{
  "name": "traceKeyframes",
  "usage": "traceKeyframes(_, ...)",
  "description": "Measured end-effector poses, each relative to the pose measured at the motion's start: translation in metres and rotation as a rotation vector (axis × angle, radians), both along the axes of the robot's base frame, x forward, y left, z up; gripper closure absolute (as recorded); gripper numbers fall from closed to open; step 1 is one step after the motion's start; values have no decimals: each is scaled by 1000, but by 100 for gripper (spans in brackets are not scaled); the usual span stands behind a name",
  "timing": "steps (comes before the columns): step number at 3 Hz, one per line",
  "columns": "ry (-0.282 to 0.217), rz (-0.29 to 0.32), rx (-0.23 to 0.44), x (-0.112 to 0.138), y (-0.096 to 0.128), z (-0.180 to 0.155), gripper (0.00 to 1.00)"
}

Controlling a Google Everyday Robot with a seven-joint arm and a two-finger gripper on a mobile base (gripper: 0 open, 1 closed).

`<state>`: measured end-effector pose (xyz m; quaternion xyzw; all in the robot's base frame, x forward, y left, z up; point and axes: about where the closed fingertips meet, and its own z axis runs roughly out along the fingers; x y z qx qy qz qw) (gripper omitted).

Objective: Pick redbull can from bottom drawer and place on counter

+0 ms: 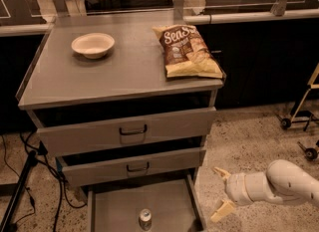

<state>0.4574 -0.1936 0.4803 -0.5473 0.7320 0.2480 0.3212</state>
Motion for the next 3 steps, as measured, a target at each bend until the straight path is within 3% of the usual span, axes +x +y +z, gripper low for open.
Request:
traceKeyframes(1,-28,25,51,6,8,-20,0)
traceKeyframes(2,24,74,139,0,28,-61,0)
traceKeyframes(3,31,78,147,0,31,-69,0)
